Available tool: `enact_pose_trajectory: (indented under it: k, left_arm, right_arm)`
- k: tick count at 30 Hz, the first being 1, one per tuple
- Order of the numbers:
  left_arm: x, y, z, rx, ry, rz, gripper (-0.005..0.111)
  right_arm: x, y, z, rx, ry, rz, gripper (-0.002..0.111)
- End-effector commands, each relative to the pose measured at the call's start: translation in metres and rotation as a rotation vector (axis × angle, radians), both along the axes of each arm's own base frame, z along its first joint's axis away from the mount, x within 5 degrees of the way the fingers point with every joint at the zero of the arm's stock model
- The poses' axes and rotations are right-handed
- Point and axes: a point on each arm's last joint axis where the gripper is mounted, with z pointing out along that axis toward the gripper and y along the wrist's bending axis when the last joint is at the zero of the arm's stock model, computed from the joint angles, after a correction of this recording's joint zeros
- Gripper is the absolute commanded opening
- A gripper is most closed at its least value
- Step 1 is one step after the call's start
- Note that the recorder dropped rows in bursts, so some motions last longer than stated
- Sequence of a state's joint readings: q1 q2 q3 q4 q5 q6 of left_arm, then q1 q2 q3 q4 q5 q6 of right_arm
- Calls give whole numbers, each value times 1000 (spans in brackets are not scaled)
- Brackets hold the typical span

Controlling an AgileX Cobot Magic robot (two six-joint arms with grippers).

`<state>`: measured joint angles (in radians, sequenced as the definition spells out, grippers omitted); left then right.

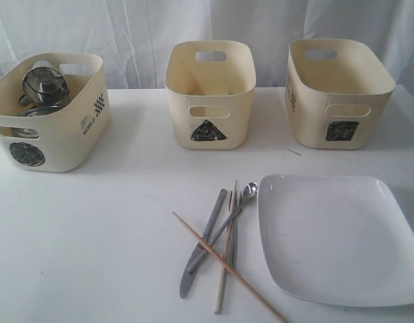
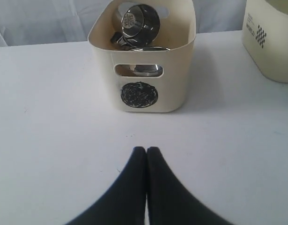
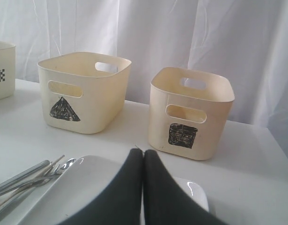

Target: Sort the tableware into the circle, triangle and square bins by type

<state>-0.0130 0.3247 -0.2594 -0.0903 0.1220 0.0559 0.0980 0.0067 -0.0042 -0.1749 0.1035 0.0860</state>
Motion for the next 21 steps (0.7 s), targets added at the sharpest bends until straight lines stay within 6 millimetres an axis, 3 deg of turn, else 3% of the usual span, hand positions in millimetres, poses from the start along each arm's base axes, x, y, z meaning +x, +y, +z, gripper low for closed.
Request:
enact_pose_trajectory:
  k: [1, 9, 21]
  left_arm:
    - [-12, 0, -26, 28, -5, -10, 0]
    - [-23, 0, -70, 27, 8, -8, 0]
    - [-27, 0, -68, 23, -43, -10, 0]
  right_arm:
    - [0, 0, -2, -1, 4, 0, 0]
    - [0, 0, -2, -1, 4, 0, 0]
    - [0, 0, -2, -1, 4, 0, 0]
